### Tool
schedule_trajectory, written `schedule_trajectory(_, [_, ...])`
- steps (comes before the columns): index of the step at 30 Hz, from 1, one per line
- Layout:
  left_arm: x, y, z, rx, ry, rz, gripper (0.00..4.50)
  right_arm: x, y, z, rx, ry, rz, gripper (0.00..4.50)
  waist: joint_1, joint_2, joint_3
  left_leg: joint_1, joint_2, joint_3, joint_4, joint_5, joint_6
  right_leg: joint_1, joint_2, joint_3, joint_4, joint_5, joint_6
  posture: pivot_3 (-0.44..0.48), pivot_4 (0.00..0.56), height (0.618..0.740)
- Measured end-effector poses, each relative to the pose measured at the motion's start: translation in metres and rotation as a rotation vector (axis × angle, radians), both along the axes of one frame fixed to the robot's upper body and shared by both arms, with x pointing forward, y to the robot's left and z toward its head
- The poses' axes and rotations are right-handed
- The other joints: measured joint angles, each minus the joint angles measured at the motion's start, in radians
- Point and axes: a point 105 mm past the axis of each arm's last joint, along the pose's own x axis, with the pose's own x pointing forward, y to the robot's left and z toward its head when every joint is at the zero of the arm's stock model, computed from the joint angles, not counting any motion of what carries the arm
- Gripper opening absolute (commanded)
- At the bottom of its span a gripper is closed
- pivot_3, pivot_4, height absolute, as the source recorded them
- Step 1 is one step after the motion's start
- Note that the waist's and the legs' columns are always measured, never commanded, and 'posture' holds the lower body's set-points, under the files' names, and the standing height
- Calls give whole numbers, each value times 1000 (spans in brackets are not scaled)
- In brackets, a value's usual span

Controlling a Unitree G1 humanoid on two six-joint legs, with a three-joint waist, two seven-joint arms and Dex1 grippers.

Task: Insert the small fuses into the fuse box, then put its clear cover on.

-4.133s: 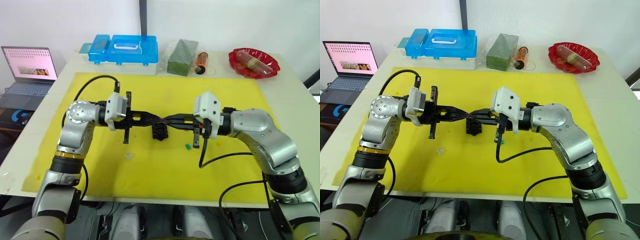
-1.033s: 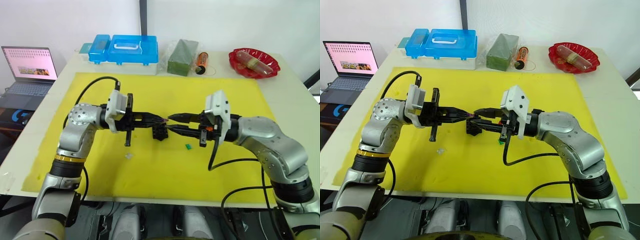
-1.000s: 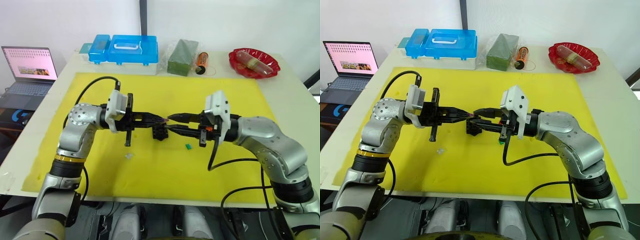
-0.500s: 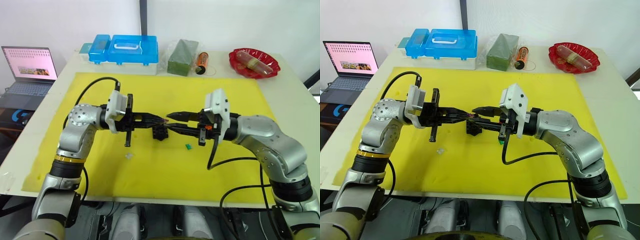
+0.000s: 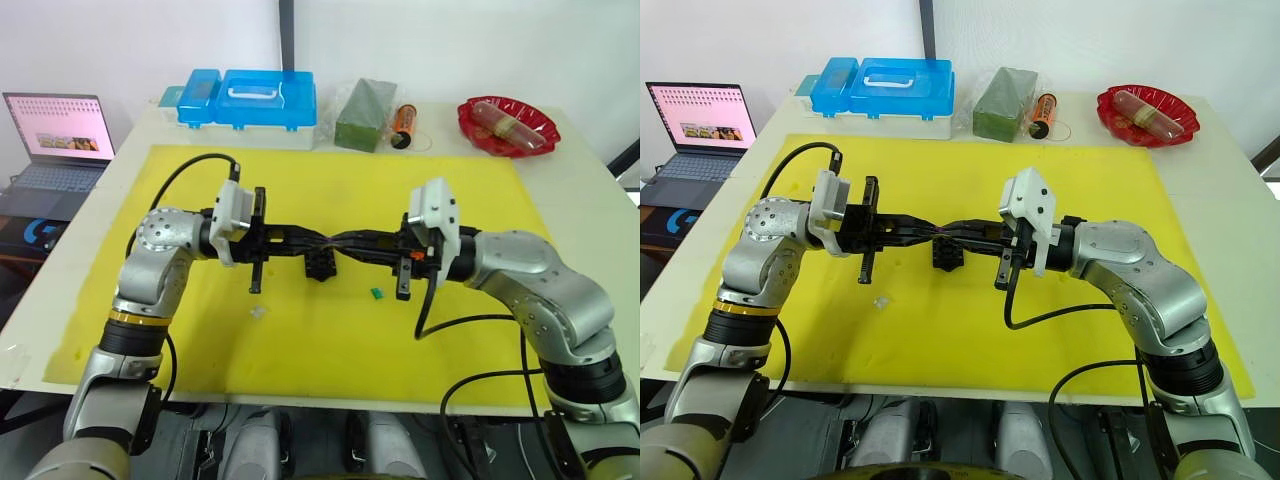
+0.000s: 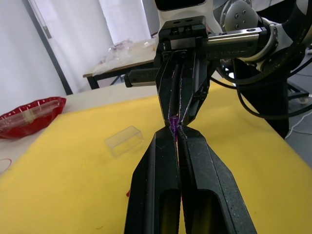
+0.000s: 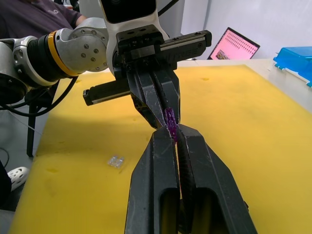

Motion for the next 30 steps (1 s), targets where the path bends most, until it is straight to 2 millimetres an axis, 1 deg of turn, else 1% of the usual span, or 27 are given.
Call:
schedule_trajectory(8, [-1,0,0,3,-1,0,0,0,0,0,0,1,3,36,0,0,0,0,0,0,0,0,0,0,0,0,0,0,0,0,150,740])
schedule_trajectory(10, [-1,0,0,3,-1,0,486,0,0,0,0,1,4,0,0,0,0,0,0,0,0,0,0,0,0,0,0,0,0,0,150,740])
schedule_trajectory(11, [0,0,0,4,0,2,629,-1,0,0,0,1,6,0,0,0,0,0,0,0,0,0,0,0,0,0,0,0,0,0,150,740])
schedule_trajectory(13, [0,3,-2,13,5,10,1317,-1,0,0,-1,2,10,0,-1,0,0,0,0,0,0,0,0,0,0,0,0,0,0,0,150,740])
schedule_trajectory(15, [1,10,-7,36,21,32,2075,-1,-1,-1,-10,3,9,0,-1,0,0,0,0,0,0,0,0,0,0,0,0,0,0,0,150,740])
schedule_trajectory(18, [6,30,-16,58,71,120,3151,-1,-2,1,-33,1,13,0,-5,1,0,0,1,0,-1,0,0,-1,0,0,0,0,0,0,150,740])
schedule_trajectory(21, [10,50,-19,50,121,222,4280,-1,0,10,-61,-24,29,0,-4,1,1,0,1,0,-1,0,0,-1,0,0,0,0,0,0,150,740])
schedule_trajectory(22, [9,54,-20,40,140,246,4457,0,1,12,-81,-41,35,0,-4,1,1,0,1,0,-1,0,0,-1,0,0,0,0,0,0,150,740])
schedule_trajectory(24, [3,59,-23,25,173,282,4457,2,5,9,-158,-67,45,0,-3,1,1,0,1,0,-1,0,0,0,-1,0,-1,0,0,0,150,740])
schedule_trajectory(26, [-2,59,-32,27,205,302,4457,9,8,-1,-228,-60,34,0,-1,1,1,0,0,0,-1,0,0,0,-1,0,-1,0,0,0,150,740])
schedule_trajectory(29, [-2,59,-39,14,231,328,4457,29,9,-22,-333,-39,-33,0,0,1,1,0,0,0,-1,0,0,0,-1,0,-1,0,0,0,150,740])
schedule_trajectory(30, [-3,58,-39,16,229,329,4457,33,7,-25,-356,-39,-50,0,0,1,1,0,0,0,-1,0,0,0,-1,0,-1,0,0,0,150,740])
